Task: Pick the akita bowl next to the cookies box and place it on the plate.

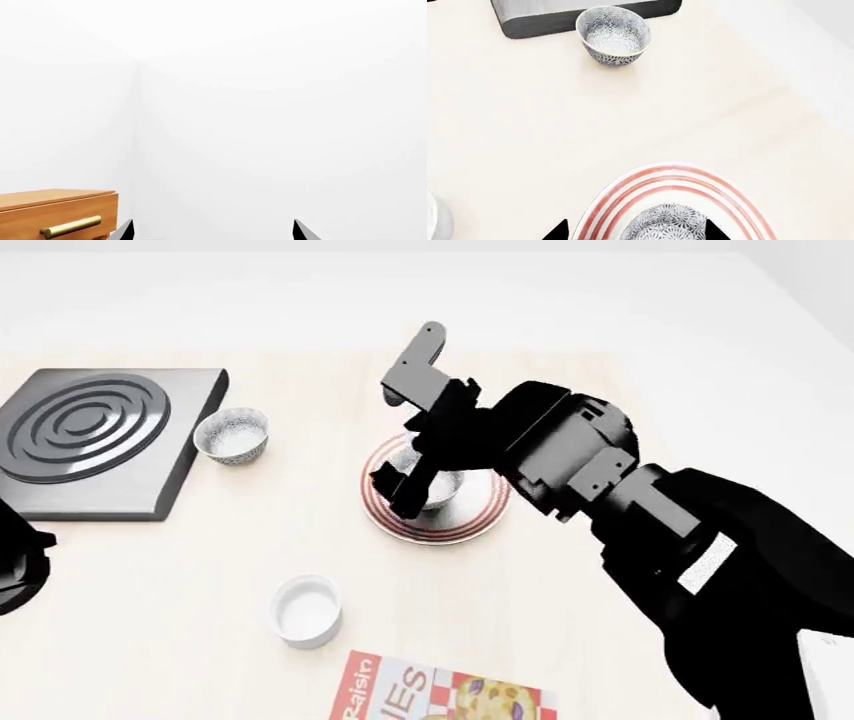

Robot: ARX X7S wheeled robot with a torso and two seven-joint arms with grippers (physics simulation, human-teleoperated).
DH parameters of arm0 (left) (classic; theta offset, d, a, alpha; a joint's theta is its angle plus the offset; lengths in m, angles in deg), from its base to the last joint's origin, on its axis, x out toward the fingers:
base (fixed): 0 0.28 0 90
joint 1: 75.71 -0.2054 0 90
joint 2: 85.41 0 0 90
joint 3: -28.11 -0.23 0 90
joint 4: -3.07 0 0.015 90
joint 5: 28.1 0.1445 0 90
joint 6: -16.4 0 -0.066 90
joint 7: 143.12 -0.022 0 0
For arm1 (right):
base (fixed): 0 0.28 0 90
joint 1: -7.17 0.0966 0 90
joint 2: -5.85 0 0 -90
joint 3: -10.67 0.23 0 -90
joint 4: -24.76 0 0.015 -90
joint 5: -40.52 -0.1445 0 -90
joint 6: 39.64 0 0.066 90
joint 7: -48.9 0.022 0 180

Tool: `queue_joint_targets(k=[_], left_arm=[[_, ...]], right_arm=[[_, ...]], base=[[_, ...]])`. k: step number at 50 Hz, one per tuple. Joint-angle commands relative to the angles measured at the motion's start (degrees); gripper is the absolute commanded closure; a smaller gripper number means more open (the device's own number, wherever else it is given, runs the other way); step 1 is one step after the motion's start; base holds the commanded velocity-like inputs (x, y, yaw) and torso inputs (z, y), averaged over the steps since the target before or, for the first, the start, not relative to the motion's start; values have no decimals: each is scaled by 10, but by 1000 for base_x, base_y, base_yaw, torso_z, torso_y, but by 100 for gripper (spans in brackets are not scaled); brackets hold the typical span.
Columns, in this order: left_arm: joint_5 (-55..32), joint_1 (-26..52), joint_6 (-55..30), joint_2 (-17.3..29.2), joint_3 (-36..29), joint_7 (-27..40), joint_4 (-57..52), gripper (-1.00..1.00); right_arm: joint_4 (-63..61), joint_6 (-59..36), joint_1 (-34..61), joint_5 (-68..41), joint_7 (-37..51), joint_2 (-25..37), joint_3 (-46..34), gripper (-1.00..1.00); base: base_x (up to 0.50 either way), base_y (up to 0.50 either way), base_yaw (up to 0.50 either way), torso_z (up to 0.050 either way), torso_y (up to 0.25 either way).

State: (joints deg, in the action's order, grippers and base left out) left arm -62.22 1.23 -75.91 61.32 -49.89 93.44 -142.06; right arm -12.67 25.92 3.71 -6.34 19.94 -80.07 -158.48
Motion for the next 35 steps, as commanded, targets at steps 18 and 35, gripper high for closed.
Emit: queue_joint_targets(k=[18,35], left_arm=[[4,10,-1,0,-13,0,2,-100],[5,1,1,3,-1,2,-8,-100]], right_arm=[[-453,66,37,-181,135,290,244,-100],[-939,470,-181,-391,354,773,587,-100]], base=[[0,0,0,0,0],[0,0,0,0,0]])
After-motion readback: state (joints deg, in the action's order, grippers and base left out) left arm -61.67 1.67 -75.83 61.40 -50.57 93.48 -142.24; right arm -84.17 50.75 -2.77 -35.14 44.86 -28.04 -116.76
